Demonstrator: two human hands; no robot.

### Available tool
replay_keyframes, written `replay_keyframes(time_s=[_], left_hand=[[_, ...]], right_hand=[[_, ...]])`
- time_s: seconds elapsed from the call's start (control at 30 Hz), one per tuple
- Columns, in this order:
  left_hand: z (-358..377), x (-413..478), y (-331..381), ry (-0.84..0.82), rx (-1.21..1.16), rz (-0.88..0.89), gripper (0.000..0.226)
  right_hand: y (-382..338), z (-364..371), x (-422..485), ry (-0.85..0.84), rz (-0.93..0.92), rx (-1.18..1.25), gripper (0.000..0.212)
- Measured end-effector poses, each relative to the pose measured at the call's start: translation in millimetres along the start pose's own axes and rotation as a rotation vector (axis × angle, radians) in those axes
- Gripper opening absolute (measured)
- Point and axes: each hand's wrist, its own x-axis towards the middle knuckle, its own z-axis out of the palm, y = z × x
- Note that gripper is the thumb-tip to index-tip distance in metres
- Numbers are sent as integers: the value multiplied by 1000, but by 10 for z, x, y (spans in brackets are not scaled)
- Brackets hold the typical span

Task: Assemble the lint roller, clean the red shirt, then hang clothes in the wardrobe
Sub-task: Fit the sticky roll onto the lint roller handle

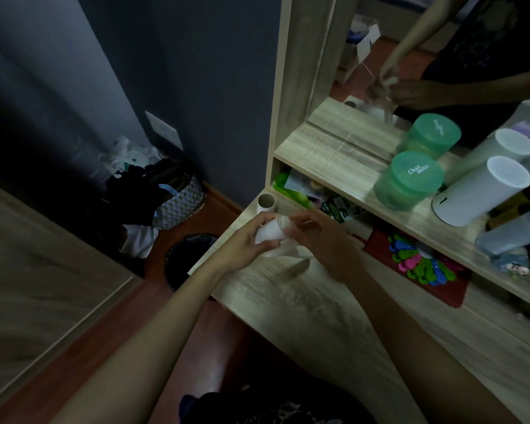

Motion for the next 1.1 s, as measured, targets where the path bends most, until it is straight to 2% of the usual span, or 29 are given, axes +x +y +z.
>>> replay_keyframes(time_s=[0.1, 0.23, 0.43, 0.57, 0.87, 1.1], left_hand=[[-15, -9, -18, -12, 10, -1, 43], [-12, -27, -16, -17, 32, 1, 42], [5, -43, -8, -14, 64, -5, 41], [47, -50, 11, -33, 59, -8, 41], [100, -49, 24, -52, 24, -7, 38], [60, -50, -53, 5, 52, -4, 47]], right_hand=[[76, -30, 36, -9, 12, -44, 27], [109, -61, 83, -49, -72, -138, 25], [115, -45, 123, -49, -100, -277, 19], [63, -38, 143, -60, -83, -358, 24], [27, -63, 127, -22, -58, -318, 27], [-14, 42, 47, 51, -36, -273, 22]])
